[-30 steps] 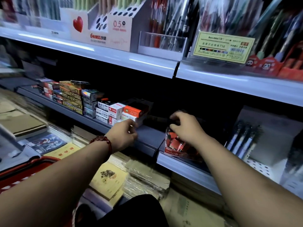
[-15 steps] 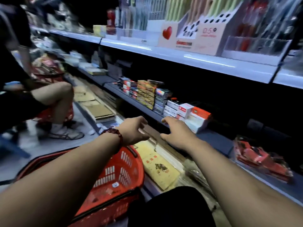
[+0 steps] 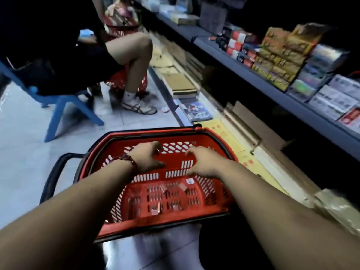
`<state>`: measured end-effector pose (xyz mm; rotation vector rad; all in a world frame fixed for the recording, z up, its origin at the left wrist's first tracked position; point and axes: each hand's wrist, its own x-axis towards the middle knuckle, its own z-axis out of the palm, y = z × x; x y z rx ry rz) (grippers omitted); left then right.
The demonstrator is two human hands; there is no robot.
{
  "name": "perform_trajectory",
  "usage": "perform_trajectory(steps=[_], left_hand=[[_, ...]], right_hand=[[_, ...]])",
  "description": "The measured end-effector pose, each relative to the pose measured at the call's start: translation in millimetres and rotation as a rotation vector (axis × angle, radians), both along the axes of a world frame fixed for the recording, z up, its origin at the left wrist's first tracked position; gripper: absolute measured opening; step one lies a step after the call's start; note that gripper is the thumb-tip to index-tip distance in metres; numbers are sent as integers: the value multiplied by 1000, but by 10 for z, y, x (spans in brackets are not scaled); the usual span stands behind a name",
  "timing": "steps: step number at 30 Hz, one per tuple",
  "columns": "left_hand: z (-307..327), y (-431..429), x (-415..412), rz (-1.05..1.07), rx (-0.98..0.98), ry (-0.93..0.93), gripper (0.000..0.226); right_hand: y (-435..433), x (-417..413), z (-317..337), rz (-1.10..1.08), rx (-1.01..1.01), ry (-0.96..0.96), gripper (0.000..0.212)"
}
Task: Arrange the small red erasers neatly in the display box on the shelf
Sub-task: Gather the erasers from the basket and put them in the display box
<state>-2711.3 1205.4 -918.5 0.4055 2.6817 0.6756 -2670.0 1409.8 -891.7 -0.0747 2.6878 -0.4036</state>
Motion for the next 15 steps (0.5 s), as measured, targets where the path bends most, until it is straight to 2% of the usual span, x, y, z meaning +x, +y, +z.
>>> perform_trajectory(steps=[6,10,15], left_hand=[[-947,-123,-246,-19,-102,-159,59],[-1524,-147,-383,-125,-235,-243,60],[-2071,-53,-485,-330,-376,-413,52]], right_hand=[[-23,-375,-903,15,71,-301,86],[0,-594,-1421,79,123,-487,99],[-59,-781,-1969,192,180,-588,109]])
